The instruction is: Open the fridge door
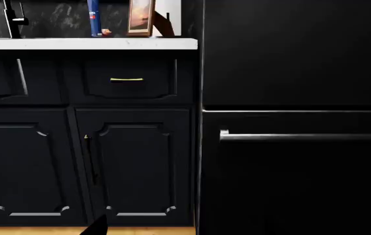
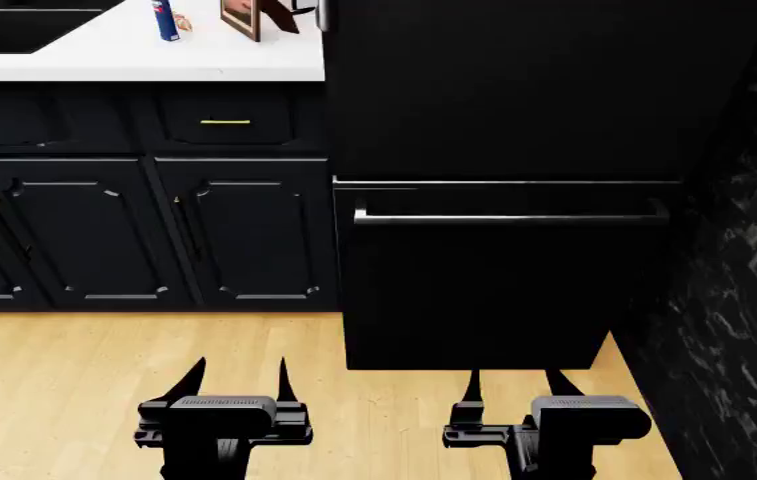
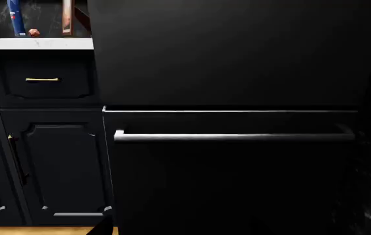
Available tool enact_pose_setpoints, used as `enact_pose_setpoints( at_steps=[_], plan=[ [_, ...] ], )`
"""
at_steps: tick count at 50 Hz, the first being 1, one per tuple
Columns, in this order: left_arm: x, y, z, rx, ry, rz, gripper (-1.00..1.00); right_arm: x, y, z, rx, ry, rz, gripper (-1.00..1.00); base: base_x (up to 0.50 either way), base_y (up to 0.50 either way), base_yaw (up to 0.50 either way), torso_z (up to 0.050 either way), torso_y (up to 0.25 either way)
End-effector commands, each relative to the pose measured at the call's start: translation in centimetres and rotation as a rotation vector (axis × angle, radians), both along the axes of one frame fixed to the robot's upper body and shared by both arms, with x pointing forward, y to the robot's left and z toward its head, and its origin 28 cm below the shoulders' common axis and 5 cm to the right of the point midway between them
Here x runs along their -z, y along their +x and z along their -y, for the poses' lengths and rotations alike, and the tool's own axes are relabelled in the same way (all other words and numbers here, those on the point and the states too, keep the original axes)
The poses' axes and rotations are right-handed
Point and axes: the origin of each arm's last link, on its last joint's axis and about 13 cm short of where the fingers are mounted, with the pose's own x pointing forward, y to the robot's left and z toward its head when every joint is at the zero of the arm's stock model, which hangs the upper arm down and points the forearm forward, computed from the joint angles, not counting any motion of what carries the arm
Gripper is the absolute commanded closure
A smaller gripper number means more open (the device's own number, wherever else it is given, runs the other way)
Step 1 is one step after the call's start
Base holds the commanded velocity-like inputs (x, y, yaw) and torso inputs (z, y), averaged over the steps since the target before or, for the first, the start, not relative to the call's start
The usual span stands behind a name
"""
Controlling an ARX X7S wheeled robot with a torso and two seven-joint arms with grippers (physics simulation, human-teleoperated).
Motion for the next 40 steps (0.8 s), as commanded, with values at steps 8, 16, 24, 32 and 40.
enact_pose_setpoints(
  at_steps=[8, 16, 24, 32, 40],
  plan=[
    [0.23, 1.08, -0.15, -0.027, 0.008, -0.020, -1.00, -0.31, 0.22, 0.07, -0.039, 0.003, 0.032, -1.00, 0.11, 0.27, 0.00, 0.000, 0.000],
    [0.37, 1.18, 0.00, -0.026, 0.017, -0.031, -1.00, -0.40, 0.39, 0.03, -0.052, -0.042, 0.024, -1.00, 0.26, 0.50, 0.00, 0.000, 0.000],
    [0.30, 1.07, 0.17, -0.025, 0.016, -0.036, -1.00, 0.10, 0.45, 0.14, -0.026, -0.072, -0.006, -1.00, 0.41, 0.36, 0.00, 0.000, 0.000],
    [0.60, 1.01, 0.14, -0.025, 0.018, -0.044, -1.00, 0.31, 0.48, 0.00, -0.018, -0.068, -0.027, -1.00, 0.50, 0.26, 0.00, 0.000, 0.000],
    [0.56, 1.07, 0.10, -0.031, 0.015, -0.052, -1.00, 0.26, 0.48, -0.07, -0.015, -0.088, -0.033, -1.00, 0.50, 0.28, 0.00, 0.000, 0.000]
  ],
)
